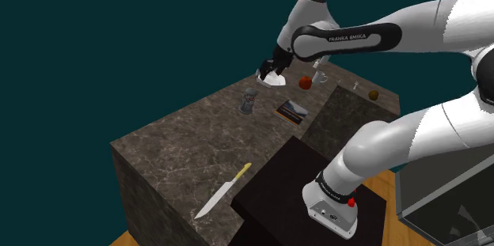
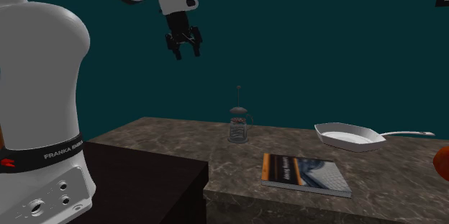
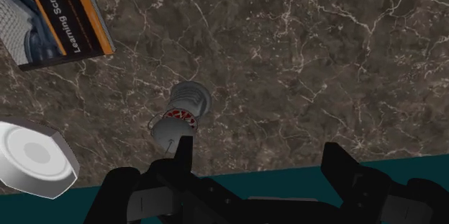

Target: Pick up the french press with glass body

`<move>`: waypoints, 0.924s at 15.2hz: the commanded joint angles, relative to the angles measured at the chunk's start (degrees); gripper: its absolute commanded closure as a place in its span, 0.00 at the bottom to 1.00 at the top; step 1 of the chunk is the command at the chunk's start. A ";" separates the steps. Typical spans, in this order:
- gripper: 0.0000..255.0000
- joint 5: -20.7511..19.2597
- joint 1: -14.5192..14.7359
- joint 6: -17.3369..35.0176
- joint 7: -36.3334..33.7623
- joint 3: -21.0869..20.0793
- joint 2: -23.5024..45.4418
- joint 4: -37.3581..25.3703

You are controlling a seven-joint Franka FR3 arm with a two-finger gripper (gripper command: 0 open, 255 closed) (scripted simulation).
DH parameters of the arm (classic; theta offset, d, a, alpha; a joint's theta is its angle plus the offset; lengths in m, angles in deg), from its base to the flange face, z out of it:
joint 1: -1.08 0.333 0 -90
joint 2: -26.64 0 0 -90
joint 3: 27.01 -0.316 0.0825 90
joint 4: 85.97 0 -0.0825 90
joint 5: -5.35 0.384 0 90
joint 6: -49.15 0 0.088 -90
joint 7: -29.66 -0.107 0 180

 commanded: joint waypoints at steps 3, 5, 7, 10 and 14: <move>0.00 -2.98 -2.62 8.64 -3.78 -0.09 8.01 0.01; 0.00 -4.80 -4.03 12.40 -5.87 -0.11 12.21 -0.69; 0.00 -6.93 -5.42 15.88 -8.23 -0.09 16.53 -1.74; 0.00 -10.69 -7.40 20.52 -12.31 0.12 23.15 -3.99; 0.00 -16.46 -9.03 25.50 -18.50 1.41 32.03 -8.17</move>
